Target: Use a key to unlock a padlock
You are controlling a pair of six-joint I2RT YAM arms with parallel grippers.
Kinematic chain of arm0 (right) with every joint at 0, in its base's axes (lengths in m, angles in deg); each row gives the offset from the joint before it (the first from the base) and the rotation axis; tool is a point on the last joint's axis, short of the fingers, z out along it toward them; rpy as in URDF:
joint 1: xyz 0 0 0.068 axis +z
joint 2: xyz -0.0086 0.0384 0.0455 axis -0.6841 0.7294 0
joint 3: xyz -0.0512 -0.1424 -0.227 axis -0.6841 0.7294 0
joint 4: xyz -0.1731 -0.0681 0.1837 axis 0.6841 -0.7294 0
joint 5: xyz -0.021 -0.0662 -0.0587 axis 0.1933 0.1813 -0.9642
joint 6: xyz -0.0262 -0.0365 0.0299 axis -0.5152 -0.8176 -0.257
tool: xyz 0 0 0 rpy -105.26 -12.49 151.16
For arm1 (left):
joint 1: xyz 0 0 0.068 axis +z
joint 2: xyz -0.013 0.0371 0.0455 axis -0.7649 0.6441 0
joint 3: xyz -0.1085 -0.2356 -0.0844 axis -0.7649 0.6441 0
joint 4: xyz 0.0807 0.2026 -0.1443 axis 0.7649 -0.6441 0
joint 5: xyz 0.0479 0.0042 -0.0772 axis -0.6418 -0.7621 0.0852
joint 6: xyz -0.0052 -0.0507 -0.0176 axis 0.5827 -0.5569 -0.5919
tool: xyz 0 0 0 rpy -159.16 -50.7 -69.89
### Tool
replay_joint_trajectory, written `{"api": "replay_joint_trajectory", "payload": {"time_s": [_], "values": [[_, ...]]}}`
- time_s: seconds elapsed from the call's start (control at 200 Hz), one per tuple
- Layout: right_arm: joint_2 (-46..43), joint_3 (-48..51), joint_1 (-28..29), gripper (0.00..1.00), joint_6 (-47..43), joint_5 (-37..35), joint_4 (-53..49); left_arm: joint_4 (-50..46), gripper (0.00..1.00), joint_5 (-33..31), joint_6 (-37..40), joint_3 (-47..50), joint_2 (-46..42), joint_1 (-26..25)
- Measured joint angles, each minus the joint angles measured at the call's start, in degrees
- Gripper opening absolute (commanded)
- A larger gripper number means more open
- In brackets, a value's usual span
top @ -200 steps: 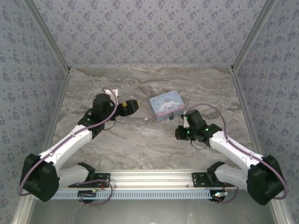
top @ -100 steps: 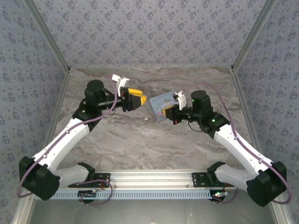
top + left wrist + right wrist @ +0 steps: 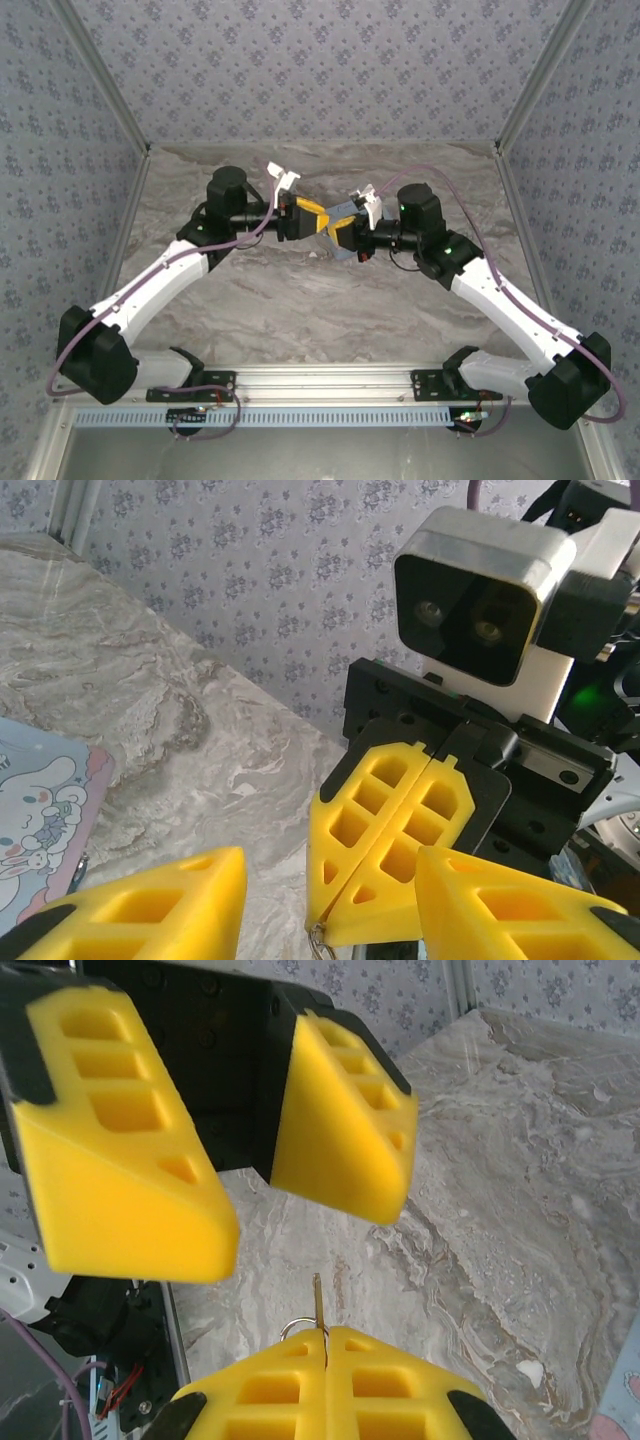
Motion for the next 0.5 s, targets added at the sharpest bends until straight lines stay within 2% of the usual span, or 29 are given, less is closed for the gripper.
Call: {"api": "replay_joint_trajectory", "payload": {"time_s": [0.27, 0.5], "values": [[0.2, 0.0, 0.1, 0.00, 0.3, 0.0, 2.1, -0.9, 0.33, 0.0, 0.7, 0.0, 0.0, -0.8], [0.2, 0.0, 0.2, 0.00, 1.0, 0.0, 2.8, -1.5, 0.15, 0.1, 1.4, 0.0, 0.0, -1.1]]}}
